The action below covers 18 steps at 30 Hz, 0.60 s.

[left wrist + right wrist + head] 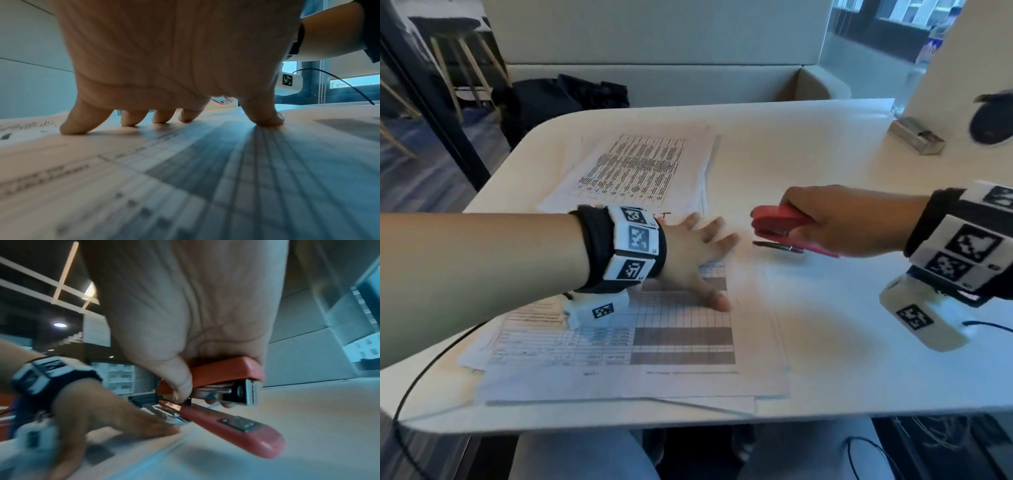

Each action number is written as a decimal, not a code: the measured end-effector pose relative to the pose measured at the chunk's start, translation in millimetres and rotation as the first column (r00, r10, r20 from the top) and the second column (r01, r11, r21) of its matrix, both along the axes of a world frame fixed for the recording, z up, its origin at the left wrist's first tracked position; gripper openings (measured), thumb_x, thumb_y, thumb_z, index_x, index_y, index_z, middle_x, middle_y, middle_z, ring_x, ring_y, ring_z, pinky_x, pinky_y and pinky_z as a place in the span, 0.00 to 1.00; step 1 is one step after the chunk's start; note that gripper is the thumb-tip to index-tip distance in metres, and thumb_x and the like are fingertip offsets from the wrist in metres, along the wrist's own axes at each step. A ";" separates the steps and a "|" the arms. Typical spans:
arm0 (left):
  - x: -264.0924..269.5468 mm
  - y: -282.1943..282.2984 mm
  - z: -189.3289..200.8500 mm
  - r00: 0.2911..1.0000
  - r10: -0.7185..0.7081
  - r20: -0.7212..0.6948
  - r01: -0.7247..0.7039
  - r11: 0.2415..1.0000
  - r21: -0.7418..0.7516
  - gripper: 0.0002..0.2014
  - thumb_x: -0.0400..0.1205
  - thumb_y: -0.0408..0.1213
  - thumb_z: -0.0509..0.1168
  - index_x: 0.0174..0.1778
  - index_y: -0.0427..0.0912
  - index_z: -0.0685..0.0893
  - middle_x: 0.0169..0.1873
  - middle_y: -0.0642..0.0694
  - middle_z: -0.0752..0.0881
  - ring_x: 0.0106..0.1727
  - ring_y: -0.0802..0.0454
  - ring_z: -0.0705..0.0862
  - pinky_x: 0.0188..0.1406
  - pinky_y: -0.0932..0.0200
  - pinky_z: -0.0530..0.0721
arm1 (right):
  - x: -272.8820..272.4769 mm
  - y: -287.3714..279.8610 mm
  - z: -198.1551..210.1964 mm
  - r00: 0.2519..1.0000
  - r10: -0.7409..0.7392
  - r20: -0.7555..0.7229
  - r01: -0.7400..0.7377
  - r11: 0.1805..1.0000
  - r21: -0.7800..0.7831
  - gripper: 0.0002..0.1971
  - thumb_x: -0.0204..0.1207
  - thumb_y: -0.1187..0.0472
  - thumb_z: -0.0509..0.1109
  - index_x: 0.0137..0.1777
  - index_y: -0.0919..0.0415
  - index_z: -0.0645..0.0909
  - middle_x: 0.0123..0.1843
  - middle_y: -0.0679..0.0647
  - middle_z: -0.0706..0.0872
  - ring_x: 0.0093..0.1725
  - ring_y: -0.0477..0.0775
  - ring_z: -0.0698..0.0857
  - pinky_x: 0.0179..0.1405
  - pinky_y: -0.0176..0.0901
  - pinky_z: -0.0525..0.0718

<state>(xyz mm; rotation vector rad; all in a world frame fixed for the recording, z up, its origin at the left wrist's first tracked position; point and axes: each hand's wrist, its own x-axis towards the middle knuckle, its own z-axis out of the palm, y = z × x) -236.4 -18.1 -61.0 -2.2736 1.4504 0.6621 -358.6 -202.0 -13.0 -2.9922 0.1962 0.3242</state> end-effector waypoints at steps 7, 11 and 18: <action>-12.3 -8.0 8.4 0.989 -0.111 0.093 0.115 0.993 -0.039 0.58 0.72 0.74 0.57 0.84 0.37 0.40 0.84 0.45 0.34 0.85 0.47 0.38 0.83 0.41 0.52 | -12.1 22.1 -21.5 0.982 0.174 -0.071 -0.181 0.978 -0.103 0.03 0.83 0.57 0.60 0.54 0.53 0.71 0.45 0.48 0.76 0.45 0.49 0.74 0.47 0.47 0.78; -12.1 -5.8 5.5 0.997 -0.074 0.034 0.075 0.997 -0.019 0.64 0.67 0.77 0.60 0.82 0.39 0.32 0.83 0.46 0.31 0.84 0.50 0.36 0.83 0.43 0.52 | -11.9 26.1 -26.8 0.975 0.212 -0.069 -0.218 0.972 -0.089 0.05 0.84 0.53 0.59 0.54 0.51 0.69 0.46 0.48 0.75 0.47 0.51 0.74 0.50 0.49 0.77; -15.2 -3.5 1.0 0.997 -0.075 0.031 0.076 0.997 -0.029 0.68 0.63 0.79 0.60 0.81 0.39 0.29 0.82 0.46 0.28 0.84 0.49 0.33 0.82 0.43 0.45 | -8.3 27.4 -31.5 0.949 0.305 -0.075 -0.313 0.941 -0.132 0.11 0.81 0.42 0.60 0.52 0.47 0.66 0.43 0.46 0.74 0.43 0.49 0.75 0.46 0.47 0.78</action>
